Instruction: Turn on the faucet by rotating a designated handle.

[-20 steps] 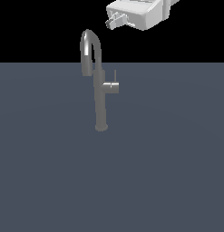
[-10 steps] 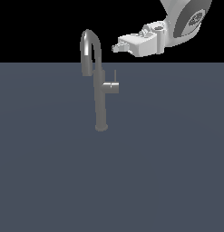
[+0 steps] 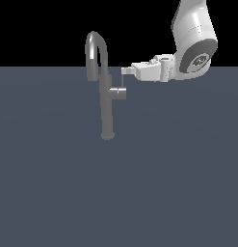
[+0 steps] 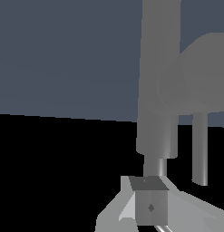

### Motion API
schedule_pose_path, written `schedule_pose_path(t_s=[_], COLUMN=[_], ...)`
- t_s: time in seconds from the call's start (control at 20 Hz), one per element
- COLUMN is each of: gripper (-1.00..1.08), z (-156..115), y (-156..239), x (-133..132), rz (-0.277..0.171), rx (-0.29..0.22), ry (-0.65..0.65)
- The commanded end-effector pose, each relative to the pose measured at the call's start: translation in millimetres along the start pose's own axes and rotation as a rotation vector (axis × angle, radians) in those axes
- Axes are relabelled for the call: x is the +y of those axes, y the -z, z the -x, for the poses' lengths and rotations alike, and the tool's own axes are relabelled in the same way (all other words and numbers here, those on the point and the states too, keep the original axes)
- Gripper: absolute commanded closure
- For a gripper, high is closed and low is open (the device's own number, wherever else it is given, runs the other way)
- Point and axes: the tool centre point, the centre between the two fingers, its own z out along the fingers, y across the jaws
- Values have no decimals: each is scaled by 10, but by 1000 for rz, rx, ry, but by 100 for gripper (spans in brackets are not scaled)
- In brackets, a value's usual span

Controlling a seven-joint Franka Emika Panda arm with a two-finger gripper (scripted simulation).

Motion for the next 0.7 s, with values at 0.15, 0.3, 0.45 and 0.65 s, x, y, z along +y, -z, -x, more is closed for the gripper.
schedule_pose_path(t_s=[0.15,0.3,0.45,0.65], gripper=[108,108,108,108], z=[-176,-218,-226,-215], y=[-14,-21,-22,-23], x=[-40,-47,-48,-24], rz=[-54,-66,-68,-68], rx=[-48,-59,-61,-61], ry=[-52,-64,-67,-67])
